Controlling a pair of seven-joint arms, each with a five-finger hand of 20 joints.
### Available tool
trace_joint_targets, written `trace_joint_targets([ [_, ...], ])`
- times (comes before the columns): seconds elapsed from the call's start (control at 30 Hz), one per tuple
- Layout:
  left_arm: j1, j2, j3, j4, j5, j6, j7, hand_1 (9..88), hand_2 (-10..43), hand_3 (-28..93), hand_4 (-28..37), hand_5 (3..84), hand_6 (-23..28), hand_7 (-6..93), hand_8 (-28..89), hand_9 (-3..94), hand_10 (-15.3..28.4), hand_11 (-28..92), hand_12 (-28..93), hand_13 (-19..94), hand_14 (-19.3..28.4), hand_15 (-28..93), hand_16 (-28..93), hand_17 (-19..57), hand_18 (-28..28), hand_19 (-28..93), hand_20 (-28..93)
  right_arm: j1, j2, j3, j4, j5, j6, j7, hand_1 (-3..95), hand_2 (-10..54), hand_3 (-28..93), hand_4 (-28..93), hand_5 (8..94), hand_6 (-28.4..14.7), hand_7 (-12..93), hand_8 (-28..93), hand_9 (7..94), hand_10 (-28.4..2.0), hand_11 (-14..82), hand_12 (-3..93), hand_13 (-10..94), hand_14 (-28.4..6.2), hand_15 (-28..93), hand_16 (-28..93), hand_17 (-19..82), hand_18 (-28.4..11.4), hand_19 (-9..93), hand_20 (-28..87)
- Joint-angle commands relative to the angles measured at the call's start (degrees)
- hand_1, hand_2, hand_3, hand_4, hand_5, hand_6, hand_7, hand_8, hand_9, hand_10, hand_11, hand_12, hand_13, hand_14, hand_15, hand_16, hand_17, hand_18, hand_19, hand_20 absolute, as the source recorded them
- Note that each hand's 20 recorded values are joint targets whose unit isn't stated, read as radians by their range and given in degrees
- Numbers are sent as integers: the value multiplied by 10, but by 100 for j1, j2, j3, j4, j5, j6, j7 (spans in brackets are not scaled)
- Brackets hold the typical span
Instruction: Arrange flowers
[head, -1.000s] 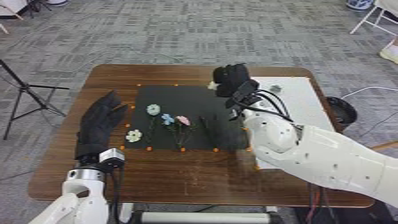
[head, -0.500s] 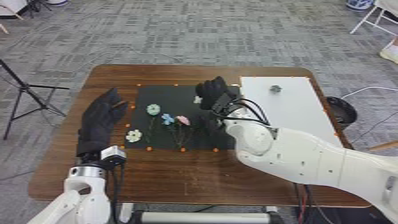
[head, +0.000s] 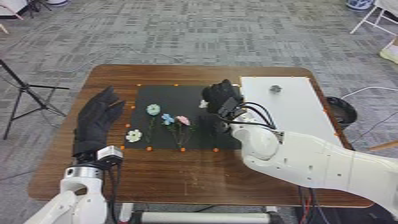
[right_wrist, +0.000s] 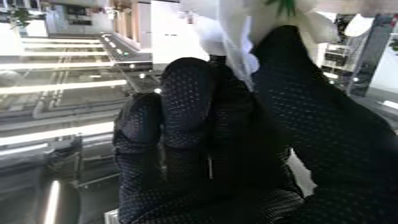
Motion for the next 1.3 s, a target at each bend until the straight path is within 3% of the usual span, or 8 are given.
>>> trace_joint_targets([
  [0.03,-39,-10,10,-9,27,-43,-32,289,-26,707,-240,326,21,246,-105,279,124,298,201,249,146,389,46,-77,201,413,187,-87,40,240,-33,-83,-161,-29,375,-95,747,-283,628,11,417,30,672,-96,381,299,577,-74,692,318,286,-175,806,526],
  [0.47,-47,-63,9,1,49,-4,-58,288,-27,709,-239,327,21,246,-105,280,124,299,200,249,146,389,46,-78,201,413,187,-187,328,667,-262,19,-651,-143,345,-95,768,-283,591,9,419,-160,623,-103,391,295,536,-76,695,318,261,-176,798,532],
  [0.6,-79,-83,29,19,41,27,-59,288,-27,709,-242,327,21,245,-105,280,123,298,200,249,147,389,46,-78,201,413,187,-290,607,1113,-486,553,-824,-308,307,-95,760,-283,480,-19,408,-159,517,-122,407,303,506,-90,706,301,240,-183,786,533],
  [0.73,7,-89,-24,-15,42,32,-40,288,-26,708,-242,327,21,245,-105,280,124,299,200,250,146,390,46,-78,202,414,188,-314,935,1381,-677,821,-508,-225,271,-95,758,-283,390,-42,378,-149,413,-141,403,298,479,-99,682,255,228,-192,768,535],
  [0.83,41,-91,-40,-29,23,38,-25,287,-26,708,-241,327,21,245,-104,281,124,299,200,250,147,391,46,-78,201,414,188,-287,1129,1524,-595,810,-488,-24,241,-95,797,-283,381,-42,377,-146,392,-142,390,295,442,-108,690,244,213,-191,770,538],
  [0.97,66,-68,-46,-46,24,43,-12,288,-25,708,-241,327,21,245,-104,281,125,297,200,250,147,391,46,-78,202,414,188,-317,1413,1627,-406,531,-1002,369,252,-95,842,-283,362,-48,361,-146,361,-146,349,280,375,-117,698,228,191,-188,758,527],
  [1.03,130,-62,-89,-74,33,61,-25,288,-25,708,-241,328,21,244,-104,281,124,296,199,250,147,391,45,-78,202,415,188,-345,1453,1601,-194,877,-808,196,260,-95,842,-283,354,-52,345,-141,353,-149,320,270,351,-118,700,219,184,-188,754,521],
  [1.3,102,-84,-42,-71,21,42,10,288,-25,709,-241,328,20,244,-104,281,125,297,200,250,146,390,45,-78,201,413,187,-280,1308,1411,394,662,-1070,278,252,-95,816,-283,343,-63,273,-115,374,-155,227,229,352,-121,688,197,184,-193,748,513],
])
